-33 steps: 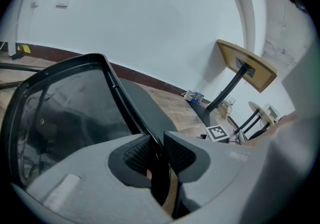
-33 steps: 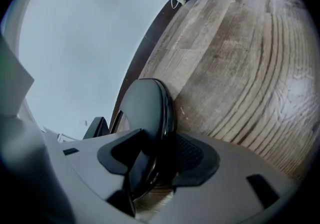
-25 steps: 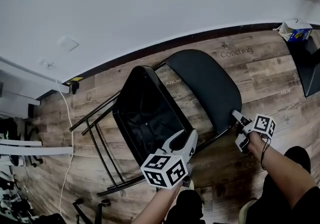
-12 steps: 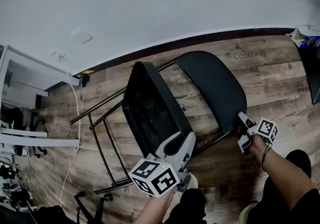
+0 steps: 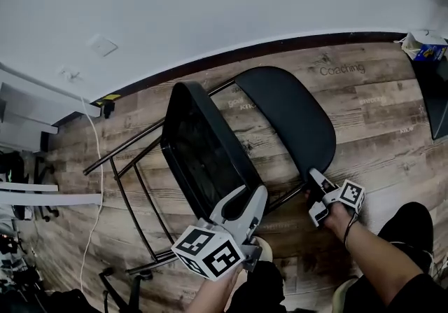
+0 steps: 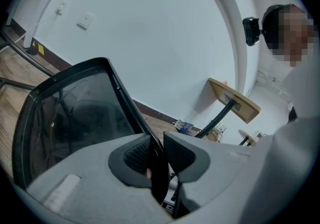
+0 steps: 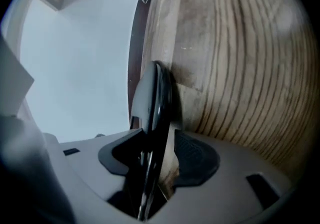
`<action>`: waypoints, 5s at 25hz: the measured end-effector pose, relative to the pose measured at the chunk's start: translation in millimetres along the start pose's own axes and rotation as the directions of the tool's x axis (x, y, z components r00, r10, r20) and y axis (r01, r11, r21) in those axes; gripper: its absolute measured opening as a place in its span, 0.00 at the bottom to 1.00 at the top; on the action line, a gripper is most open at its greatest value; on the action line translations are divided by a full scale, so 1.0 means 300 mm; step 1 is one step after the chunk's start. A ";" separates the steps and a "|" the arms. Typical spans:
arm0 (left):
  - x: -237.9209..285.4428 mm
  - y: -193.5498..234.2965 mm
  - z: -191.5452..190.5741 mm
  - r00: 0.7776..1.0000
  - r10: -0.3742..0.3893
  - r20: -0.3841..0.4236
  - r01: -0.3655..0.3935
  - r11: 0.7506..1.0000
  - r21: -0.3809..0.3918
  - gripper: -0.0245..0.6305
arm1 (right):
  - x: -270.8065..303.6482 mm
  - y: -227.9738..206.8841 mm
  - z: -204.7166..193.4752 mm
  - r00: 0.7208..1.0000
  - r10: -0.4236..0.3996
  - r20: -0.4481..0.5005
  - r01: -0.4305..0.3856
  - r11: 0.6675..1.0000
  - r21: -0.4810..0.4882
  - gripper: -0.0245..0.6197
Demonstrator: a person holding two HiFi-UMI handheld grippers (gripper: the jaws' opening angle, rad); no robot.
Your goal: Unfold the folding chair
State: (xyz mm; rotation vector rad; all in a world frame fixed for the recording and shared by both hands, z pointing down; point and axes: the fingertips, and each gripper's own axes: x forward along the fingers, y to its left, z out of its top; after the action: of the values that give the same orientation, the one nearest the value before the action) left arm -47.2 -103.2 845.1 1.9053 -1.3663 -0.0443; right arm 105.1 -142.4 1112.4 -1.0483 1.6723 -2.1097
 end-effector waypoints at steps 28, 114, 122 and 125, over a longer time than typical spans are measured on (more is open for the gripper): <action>-0.117 -0.075 0.145 0.997 -0.072 0.022 0.073 0.997 -0.034 0.17 | -0.008 0.303 0.067 0.981 0.179 0.080 -0.182 0.983 0.032 0.10; -1.176 -0.521 0.842 0.999 0.019 0.049 0.003 0.909 -0.417 0.36 | -1.035 2.447 -0.427 0.968 0.061 0.244 0.177 0.523 -0.834 0.11; -1.190 -0.491 0.768 0.989 0.109 -0.103 -0.141 0.905 -0.401 0.37 | -1.077 2.374 -0.452 0.976 0.013 0.215 0.177 0.522 -0.834 0.11; -1.202 -0.473 0.778 0.989 0.122 -0.085 -0.146 0.907 -0.395 0.37 | -1.085 2.363 -0.480 0.978 0.000 0.207 0.177 0.522 -0.835 0.11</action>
State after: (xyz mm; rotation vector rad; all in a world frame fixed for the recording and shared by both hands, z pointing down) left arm -190.6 77.8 456.0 1.4570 -1.3279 -0.1856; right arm 76.2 -60.8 323.9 -1.5214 2.6646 -1.0482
